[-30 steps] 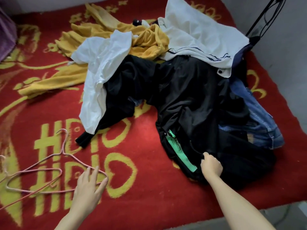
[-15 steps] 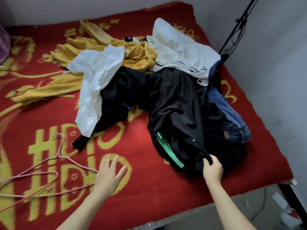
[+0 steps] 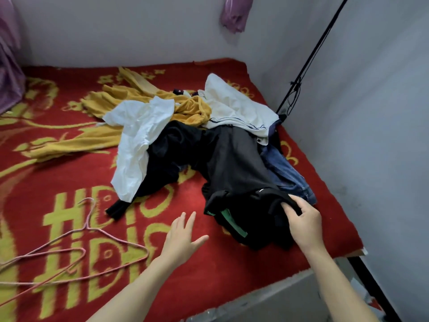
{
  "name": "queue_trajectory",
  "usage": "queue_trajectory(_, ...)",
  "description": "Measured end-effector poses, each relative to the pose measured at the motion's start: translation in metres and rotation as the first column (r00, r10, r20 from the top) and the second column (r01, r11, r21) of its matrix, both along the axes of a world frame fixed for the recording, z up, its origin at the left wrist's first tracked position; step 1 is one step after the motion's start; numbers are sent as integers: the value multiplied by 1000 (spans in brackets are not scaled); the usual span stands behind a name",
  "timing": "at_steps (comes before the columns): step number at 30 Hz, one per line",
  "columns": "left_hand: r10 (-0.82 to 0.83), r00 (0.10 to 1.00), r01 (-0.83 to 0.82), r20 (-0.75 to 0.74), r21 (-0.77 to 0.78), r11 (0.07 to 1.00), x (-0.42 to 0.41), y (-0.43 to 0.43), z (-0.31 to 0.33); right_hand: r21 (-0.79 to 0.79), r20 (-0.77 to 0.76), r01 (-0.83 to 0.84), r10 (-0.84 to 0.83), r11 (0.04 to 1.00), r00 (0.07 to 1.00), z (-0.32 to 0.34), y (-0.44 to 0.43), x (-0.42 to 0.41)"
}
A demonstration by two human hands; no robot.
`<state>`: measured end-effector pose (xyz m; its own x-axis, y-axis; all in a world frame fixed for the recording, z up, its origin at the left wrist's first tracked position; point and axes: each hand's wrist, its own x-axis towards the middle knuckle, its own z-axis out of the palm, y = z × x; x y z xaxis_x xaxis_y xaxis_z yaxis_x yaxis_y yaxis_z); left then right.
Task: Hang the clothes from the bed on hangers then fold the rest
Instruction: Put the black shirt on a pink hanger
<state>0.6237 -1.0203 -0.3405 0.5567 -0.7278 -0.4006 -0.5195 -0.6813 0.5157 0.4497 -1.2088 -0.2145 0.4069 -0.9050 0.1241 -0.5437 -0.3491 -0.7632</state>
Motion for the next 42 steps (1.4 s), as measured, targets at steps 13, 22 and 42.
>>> queue_trajectory(13,-90,996,93,25,-287,953,29,11,77,-150,343,-325,357,934,869,203,53,52)
queue_trajectory(22,-60,941,-104,-334,-452,886,59,54,98,-124,505,-376,384,918,773,262,74,105)
queue_trajectory(42,200,925,-30,322,-463,886,206,200,275,84,649,-467,307,880,696,259,55,153)
